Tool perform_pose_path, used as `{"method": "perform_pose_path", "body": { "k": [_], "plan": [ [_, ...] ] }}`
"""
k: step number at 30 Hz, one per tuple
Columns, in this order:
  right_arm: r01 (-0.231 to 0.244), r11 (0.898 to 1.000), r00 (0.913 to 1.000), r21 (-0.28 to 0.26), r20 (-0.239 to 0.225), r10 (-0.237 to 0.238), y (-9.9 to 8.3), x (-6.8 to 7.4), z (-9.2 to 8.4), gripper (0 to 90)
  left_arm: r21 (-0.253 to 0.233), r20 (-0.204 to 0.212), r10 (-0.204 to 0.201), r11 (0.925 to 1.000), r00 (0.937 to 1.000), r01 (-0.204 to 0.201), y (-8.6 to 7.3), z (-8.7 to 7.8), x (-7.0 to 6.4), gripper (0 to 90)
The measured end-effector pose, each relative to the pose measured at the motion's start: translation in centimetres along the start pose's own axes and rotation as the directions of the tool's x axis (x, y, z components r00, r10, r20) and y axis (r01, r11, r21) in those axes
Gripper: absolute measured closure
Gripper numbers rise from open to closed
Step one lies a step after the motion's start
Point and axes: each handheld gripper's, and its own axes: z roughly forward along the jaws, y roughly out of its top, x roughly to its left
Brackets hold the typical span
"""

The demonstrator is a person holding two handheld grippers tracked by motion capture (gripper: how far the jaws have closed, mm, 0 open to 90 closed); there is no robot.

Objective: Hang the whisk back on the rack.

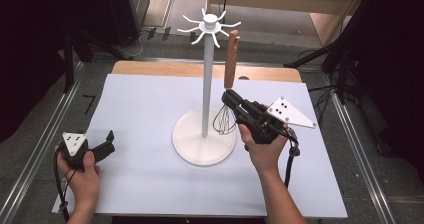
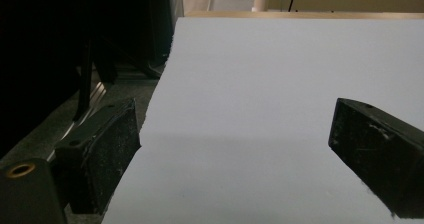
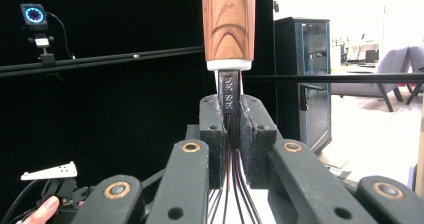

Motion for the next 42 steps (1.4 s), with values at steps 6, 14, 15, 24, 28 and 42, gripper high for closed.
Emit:
{"method": "perform_pose_path", "body": {
  "k": [6,14,15,24,28,42],
  "plan": [
    [-0.002,1.000,1.0000,-0.003,-0.002,0.002,-0.1,-0.1,0.1,82.9,0.000,-0.002,-0.001,1.0000,1.0000,0.001,0.0,0.0,0.0,6.7],
    [-0.018,1.000,0.9998,-0.002,-0.001,0.018,-0.2,-0.4,0.2,77.3,0.000,0.000,-0.001,1.0000,1.0000,0.001,0.0,0.0,0.0,6.7],
    [-0.020,1.000,0.9998,-0.003,-0.003,0.020,-0.2,-0.4,0.2,77.2,0.000,-0.001,-0.002,1.0000,1.0000,0.002,0.0,0.0,0.0,6.7],
    [-0.015,1.000,0.9999,0.009,0.006,0.015,-0.4,-0.4,0.3,70.2,0.000,0.000,-0.005,1.0000,1.0000,0.005,0.0,0.0,0.0,6.7],
    [-0.013,1.000,0.9999,0.008,0.008,0.013,-0.5,-0.4,0.2,68.4,0.002,0.001,-0.005,1.0000,1.0000,0.005,0.0,0.0,0.0,6.7],
    [0.047,0.998,0.9929,0.035,0.108,-0.050,-1.2,-1.2,-0.1,48.5,0.020,0.005,-0.007,0.9998,1.0000,0.007,0.1,0.2,0.1,6.6]
  ]
}}
